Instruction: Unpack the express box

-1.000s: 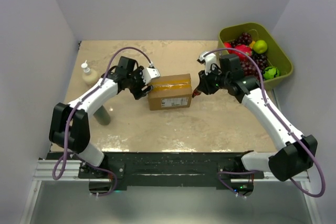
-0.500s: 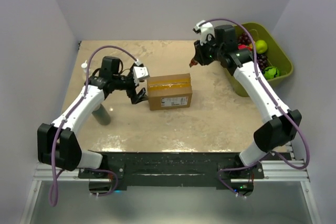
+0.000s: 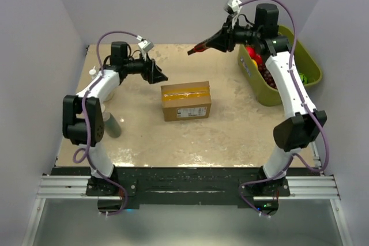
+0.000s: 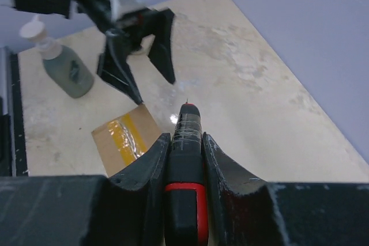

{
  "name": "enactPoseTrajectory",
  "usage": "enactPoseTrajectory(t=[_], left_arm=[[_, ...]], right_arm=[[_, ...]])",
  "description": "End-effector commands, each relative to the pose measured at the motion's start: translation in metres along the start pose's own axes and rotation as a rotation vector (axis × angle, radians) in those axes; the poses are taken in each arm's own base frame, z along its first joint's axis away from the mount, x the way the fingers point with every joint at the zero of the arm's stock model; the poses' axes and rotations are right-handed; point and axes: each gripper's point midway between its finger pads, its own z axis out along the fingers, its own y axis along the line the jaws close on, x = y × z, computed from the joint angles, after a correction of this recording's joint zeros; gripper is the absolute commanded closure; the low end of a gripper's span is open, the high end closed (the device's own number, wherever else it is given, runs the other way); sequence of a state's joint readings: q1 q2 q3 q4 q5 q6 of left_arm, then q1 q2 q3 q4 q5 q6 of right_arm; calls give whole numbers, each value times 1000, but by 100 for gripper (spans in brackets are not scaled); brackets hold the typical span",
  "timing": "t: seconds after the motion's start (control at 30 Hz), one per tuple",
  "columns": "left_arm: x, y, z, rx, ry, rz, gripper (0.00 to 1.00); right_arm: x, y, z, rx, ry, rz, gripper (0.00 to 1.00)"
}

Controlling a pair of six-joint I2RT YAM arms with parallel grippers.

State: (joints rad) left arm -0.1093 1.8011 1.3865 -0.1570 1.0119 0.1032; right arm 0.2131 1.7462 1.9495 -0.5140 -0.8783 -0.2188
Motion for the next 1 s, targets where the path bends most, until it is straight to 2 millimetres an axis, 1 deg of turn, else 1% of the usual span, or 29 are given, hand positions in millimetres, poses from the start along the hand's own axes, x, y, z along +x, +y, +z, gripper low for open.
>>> enactPoseTrajectory(t=[0.0, 0.03, 0.07, 0.17, 0.2, 0.23, 0.27, 0.3, 0.33, 0.4, 0.43, 0.5, 0.53, 0.67, 0.8, 0.83, 0.9, 0.97], left_arm=[[-27, -16, 12, 182, -67, -79, 18], [-26, -18, 12, 211, -61, -91, 19], [-26, -16, 15, 231, -57, -98, 19], [-16, -16, 18, 267, -28, -140, 20], [-14, -15, 18, 266, -25, -145, 20], [-13, -13, 19, 255, -22, -146, 20], [-11, -12, 20, 250, -19, -149, 20], [-9, -12, 20, 249, -17, -153, 20], [-7, -11, 22, 247, -12, -158, 20], [-1, -10, 25, 245, 4, -164, 20], [1, -8, 27, 243, 9, -156, 20], [8, -10, 31, 242, 32, -189, 20], [11, -6, 34, 237, 37, -162, 19], [25, -3, 41, 217, 78, -173, 19], [35, 0, 49, 187, 108, -171, 19], [39, 4, 50, 165, 120, -167, 20], [45, 10, 51, 132, 139, -173, 20], [50, 11, 51, 129, 149, -173, 21]], right_arm=[[-26, 43, 3, -302, -76, -73, 100], [-28, 45, 6, -345, -88, -97, 100], [-26, 46, 7, -367, -90, -93, 100], [-22, 52, 11, -409, -87, -107, 100], [-14, 57, 12, -418, -63, -89, 100], [-11, 62, 16, -426, -58, -140, 100], [-2, 66, 16, -415, -24, -136, 100], [7, 68, 19, -410, 1, -142, 100], [12, 76, 26, -419, 15, -185, 100], [24, 76, 33, -385, 58, -201, 100], [25, 81, 36, -389, 64, -205, 100], [24, 82, 40, -381, 61, -213, 100], [23, 83, 42, -381, 59, -203, 100], [27, 85, 46, -397, 63, -227, 100], [41, 93, 48, -433, 93, -230, 100], [46, 92, 52, -429, 109, -251, 100], [56, 97, 52, -448, 139, -259, 100], [65, 97, 54, -459, 158, -268, 100]])
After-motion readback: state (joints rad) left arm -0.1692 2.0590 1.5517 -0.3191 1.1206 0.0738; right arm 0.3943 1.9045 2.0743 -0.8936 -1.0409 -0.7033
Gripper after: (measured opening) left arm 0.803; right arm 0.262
